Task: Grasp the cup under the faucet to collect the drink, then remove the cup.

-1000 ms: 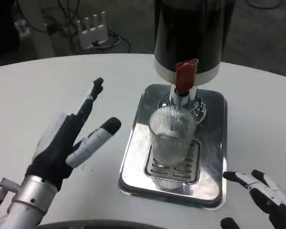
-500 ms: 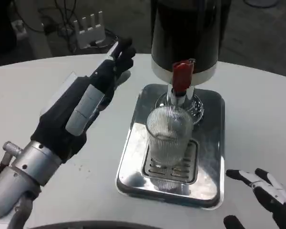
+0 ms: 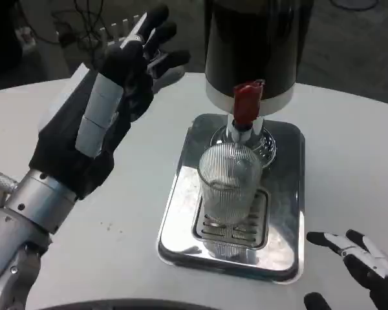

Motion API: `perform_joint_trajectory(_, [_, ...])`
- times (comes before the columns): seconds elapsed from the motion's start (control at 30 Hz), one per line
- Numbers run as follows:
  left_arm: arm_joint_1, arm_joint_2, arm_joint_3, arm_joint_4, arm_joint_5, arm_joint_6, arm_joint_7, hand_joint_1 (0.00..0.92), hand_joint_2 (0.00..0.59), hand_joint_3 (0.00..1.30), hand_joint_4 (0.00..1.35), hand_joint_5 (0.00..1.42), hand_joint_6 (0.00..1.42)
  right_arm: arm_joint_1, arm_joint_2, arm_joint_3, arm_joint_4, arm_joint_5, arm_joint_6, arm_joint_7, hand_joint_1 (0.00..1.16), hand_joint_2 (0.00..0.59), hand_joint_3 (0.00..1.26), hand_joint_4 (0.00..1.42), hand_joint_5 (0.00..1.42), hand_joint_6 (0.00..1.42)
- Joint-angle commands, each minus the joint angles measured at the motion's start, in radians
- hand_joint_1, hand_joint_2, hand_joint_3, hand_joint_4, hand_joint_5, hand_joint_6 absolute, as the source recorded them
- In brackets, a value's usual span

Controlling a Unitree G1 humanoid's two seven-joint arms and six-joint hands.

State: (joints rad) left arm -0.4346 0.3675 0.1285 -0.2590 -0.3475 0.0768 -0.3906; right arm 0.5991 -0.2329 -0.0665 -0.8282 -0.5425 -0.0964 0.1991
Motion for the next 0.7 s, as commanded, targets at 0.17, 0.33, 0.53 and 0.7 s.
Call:
perform_joint_trajectory(0.17, [-0.041, -0.024, -0.044, 0.025, 0.001, 0.018, -0.031, 0.0, 0.032, 0.05, 0.0, 0.17, 0.15, 0.029, 0.003, -0.007, -0.01, 0.005, -0.026, -0.016, 0.42, 0.469, 0.17, 0.12, 0.0, 0.0])
perform_joint_trajectory(0.33, [-0.067, -0.03, -0.083, 0.063, 0.024, 0.012, -0.052, 0.0, 0.033, 0.05, 0.0, 0.17, 0.15, 0.041, 0.004, -0.012, -0.008, 0.009, -0.036, -0.018, 0.43, 0.473, 0.17, 0.12, 0.0, 0.0])
perform_joint_trajectory(0.53, [-0.089, -0.037, -0.105, 0.079, 0.072, -0.001, -0.043, 0.0, 0.042, 0.06, 0.01, 0.17, 0.16, 0.048, 0.004, -0.013, -0.006, 0.011, -0.042, -0.019, 0.43, 0.475, 0.17, 0.12, 0.0, 0.0])
perform_joint_trajectory(0.7, [-0.108, -0.053, -0.128, 0.097, 0.098, -0.005, -0.05, 0.0, 0.042, 0.06, 0.01, 0.18, 0.16, 0.052, 0.008, -0.013, -0.008, 0.01, -0.047, -0.021, 0.43, 0.475, 0.17, 0.12, 0.0, 0.0])
